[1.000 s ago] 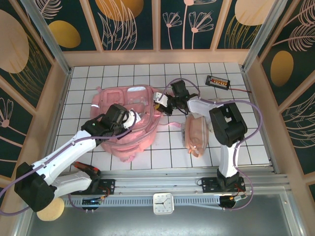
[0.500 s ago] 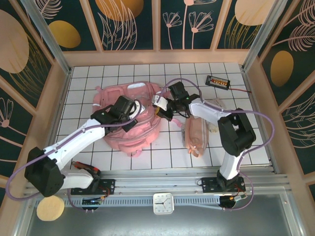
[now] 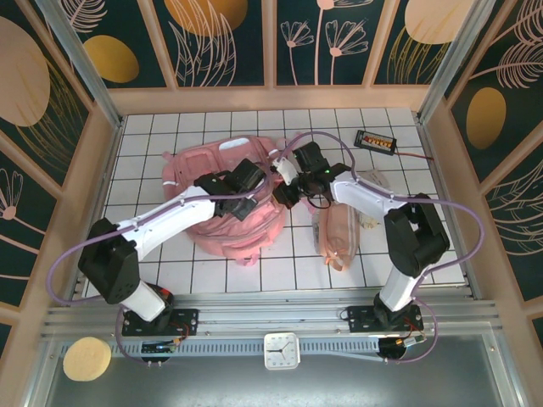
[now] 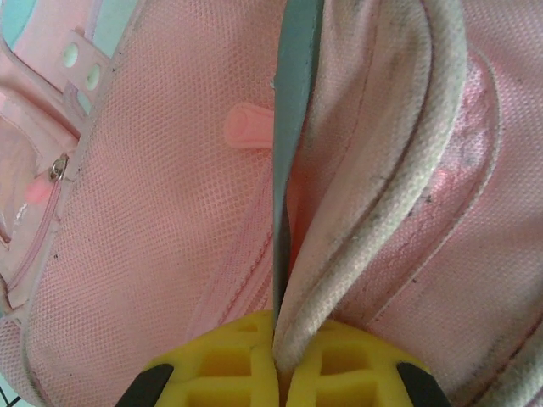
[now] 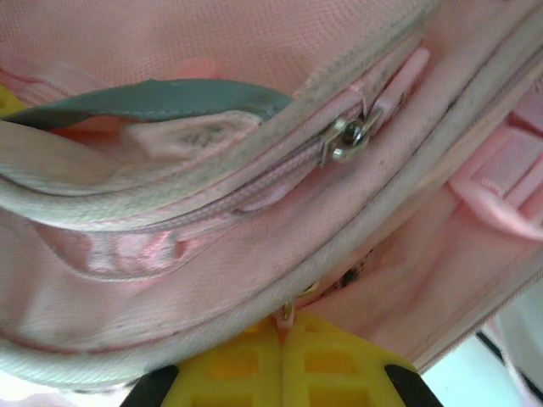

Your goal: Pack books, pencil case, and school supplies into a backpack

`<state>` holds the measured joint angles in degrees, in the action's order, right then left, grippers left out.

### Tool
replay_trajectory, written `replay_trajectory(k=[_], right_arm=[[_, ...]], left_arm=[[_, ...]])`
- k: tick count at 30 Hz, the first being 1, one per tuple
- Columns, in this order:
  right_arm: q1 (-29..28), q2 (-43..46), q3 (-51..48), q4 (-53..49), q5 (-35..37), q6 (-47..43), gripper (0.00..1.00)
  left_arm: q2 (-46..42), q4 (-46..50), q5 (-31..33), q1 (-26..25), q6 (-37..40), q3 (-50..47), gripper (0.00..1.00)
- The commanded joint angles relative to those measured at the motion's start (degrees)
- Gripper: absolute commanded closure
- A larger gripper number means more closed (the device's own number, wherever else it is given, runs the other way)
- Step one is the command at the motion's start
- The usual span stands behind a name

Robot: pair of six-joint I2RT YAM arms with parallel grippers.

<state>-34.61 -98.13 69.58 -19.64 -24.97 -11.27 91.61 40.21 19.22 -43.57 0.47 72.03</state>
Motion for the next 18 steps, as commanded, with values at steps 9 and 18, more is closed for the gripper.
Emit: replay_trajectory(k=[9,18], right_arm=[[-3.84,10.64,-1.01,-14.86,-5.99,-3.24,1.00],[-7.17,11.10,-5.69,0.75,-12.10,11.69,1.00]], left_arm=[[4.80,-7.26,5.02,-0.17,-5.14,7.16,1.00],[9.70,-4.15,-3.31,-0.11,-16.47,16.91,1.00]])
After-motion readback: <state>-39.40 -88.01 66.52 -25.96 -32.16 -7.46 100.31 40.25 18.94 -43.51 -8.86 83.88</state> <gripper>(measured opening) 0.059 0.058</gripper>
